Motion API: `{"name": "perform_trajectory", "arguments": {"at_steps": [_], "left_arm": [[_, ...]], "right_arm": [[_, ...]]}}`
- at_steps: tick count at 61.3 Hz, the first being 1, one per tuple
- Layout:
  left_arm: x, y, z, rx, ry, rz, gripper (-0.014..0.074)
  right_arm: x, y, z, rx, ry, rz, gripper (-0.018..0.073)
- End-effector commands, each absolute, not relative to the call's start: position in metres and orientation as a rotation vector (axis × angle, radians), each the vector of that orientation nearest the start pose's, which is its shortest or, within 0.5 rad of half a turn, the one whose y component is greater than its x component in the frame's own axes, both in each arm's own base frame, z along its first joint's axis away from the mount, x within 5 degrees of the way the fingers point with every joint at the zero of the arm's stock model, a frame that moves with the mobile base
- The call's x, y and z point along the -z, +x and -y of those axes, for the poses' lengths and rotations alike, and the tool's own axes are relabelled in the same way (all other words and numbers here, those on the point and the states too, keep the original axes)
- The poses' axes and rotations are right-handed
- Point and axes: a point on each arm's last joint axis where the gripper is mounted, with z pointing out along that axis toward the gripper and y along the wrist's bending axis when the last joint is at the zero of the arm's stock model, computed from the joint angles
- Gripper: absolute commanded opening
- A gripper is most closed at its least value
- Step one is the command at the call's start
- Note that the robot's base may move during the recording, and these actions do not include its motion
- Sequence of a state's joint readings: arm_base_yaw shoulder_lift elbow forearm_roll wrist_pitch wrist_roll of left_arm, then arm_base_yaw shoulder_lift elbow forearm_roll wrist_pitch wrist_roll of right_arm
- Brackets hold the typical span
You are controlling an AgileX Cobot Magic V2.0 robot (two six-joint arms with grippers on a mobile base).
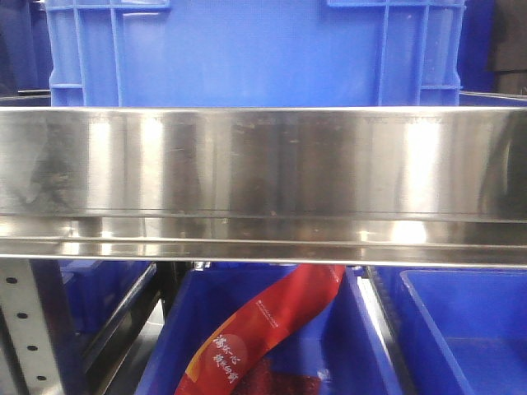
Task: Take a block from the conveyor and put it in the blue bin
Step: 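Open both grippers to drop the blocks into the blue bin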
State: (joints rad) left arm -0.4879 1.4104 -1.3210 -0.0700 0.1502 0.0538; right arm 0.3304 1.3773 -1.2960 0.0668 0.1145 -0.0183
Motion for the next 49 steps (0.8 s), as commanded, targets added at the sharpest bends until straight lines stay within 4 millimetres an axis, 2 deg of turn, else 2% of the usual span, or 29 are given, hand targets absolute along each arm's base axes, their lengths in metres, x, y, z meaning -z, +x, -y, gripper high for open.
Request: {"name": "perform_trajectory", "arguments": {"at_steps": [1,12,20,28,38,49], "left_arm": [[-0.432,0.286,0.148,0.379,0.391,-1.642,-0.0111],[-0.446,0.255,0.131,0.38,0.389,-1.632,-0.0111],[-0.439,0.231,0.118,0.398,0.362,-1.586,-0.0111],[-0.416,0.204,0.104,0.422,0.329,-1.57,-0.0111],[-0.374,0.164,0.084,0.419,0.326,-1.596,-0.0111],[-0.334,0.131,0.067,0.414,0.333,-1.629,-0.0111]], "right_arm": [[-0.438,0.294,-0.102,-0.291,-0.243,-1.62,-0.0167],[-0.446,0.264,-0.087,-0.286,-0.223,-1.565,-0.0162],[-0.437,0.237,-0.075,-0.279,-0.205,-1.521,-0.0162],[-0.414,0.206,-0.065,-0.277,-0.207,-1.536,-0.0162],[-0.387,0.16,-0.051,-0.277,-0.206,-1.531,-0.0162],[-0.35,0.115,-0.037,-0.279,-0.207,-1.528,-0.0162]]}}
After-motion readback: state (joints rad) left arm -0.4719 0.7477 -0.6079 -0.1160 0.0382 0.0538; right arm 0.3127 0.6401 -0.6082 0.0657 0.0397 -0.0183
